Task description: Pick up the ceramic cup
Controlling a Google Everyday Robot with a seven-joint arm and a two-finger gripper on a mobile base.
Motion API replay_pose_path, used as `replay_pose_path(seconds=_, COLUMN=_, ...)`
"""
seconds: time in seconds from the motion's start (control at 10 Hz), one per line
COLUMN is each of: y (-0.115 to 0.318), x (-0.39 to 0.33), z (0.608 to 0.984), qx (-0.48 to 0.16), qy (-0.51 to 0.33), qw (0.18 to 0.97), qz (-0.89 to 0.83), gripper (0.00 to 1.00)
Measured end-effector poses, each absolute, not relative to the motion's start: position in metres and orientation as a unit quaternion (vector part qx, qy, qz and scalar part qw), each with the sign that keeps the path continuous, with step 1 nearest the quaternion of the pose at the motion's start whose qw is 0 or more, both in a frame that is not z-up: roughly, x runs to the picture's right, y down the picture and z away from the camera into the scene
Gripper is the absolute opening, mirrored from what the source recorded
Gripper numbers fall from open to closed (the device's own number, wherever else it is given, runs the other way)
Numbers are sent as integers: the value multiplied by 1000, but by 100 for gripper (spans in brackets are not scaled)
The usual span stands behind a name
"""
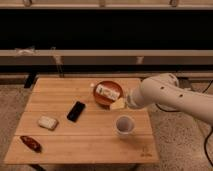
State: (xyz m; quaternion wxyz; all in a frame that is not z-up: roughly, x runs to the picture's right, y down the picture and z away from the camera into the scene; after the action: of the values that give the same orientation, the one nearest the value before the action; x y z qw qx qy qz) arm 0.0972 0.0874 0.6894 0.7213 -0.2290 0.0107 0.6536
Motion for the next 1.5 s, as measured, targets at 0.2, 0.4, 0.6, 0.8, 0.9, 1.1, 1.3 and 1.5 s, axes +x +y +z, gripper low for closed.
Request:
replay_pose_path(seconds=0.2, y=100, x=110, z=690, qx=-192, qy=69, qw=736, qz=645, gripper=80)
replay_pose_path(seconds=0.4, y=113, x=128, z=694, qx=-181, qy=101, qw=734, qz=647, gripper=80)
replay_pose_path(seconds=0.6, y=131, x=153, z=702, qx=-179, qy=136, qw=721, qz=656, gripper=80)
replay_pose_path(seconds=0.8, y=145, x=165, z=712, qx=-190, qy=158, qw=704, qz=665, gripper=80)
replay_pose_path(seconds=0.9, y=152, x=171, z=717, qx=-197, qy=167, qw=696, qz=670, gripper=80)
replay_pose_path(seconds=1.1, y=165, x=175, z=724, qx=-212, qy=177, qw=685, qz=674, gripper=80)
replay_pose_path(seconds=1.3, y=182, x=169, z=738, qx=-234, qy=186, qw=678, qz=672, gripper=80)
replay_pose_path(seconds=1.5, y=195, x=164, z=747, qx=-253, qy=194, qw=671, qz=669, gripper=72)
